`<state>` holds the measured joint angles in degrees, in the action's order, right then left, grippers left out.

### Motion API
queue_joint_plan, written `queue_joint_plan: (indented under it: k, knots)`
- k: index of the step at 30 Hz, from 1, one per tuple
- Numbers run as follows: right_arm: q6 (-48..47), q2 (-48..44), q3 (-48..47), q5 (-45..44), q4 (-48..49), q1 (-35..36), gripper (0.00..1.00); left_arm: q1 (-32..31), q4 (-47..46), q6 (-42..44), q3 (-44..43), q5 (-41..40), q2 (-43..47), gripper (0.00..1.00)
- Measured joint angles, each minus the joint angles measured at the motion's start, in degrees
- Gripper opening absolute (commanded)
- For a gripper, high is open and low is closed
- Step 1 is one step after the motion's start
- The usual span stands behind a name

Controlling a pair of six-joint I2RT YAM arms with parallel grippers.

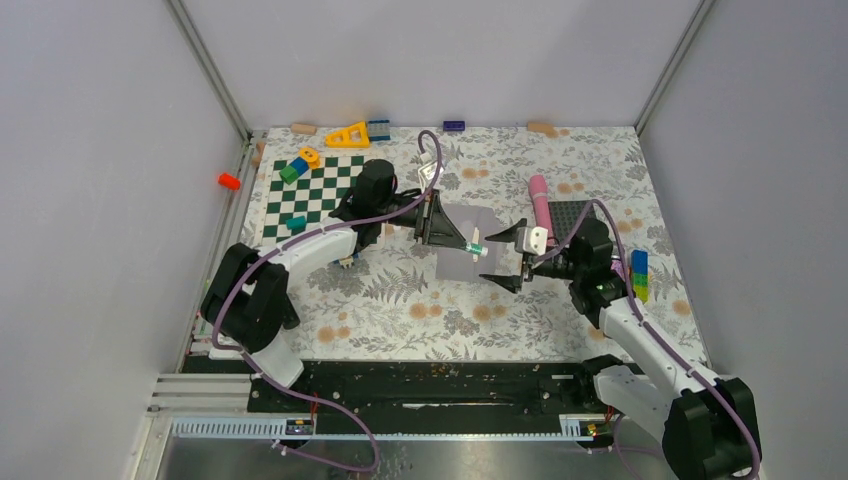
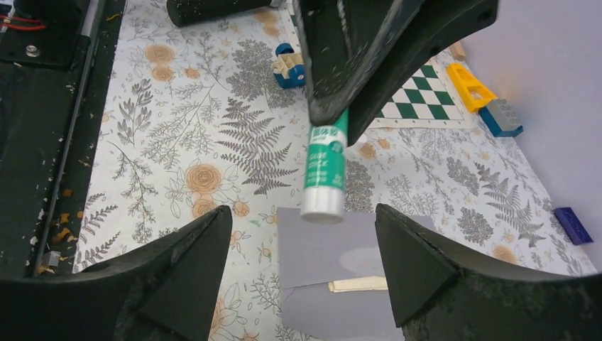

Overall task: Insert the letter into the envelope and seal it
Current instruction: Unscrew the solid glue.

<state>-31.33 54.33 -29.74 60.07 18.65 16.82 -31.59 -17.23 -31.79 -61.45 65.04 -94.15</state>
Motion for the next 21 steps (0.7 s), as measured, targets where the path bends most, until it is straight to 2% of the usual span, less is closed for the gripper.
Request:
queue_joint_plan:
  k: [8, 21]
  knots:
    - [-0.39, 1.36, 2.03, -8.76, 5.92, 3.08, 0.81, 0.04, -4.28, -3.65, 0.2, 1.53, -0.22, 0.0]
    - [4.37, 1.81, 1.84, -16.37, 9.03, 3.28, 0.8, -0.13, 1.55, 2.43, 0.2, 0.85, -0.22, 0.0]
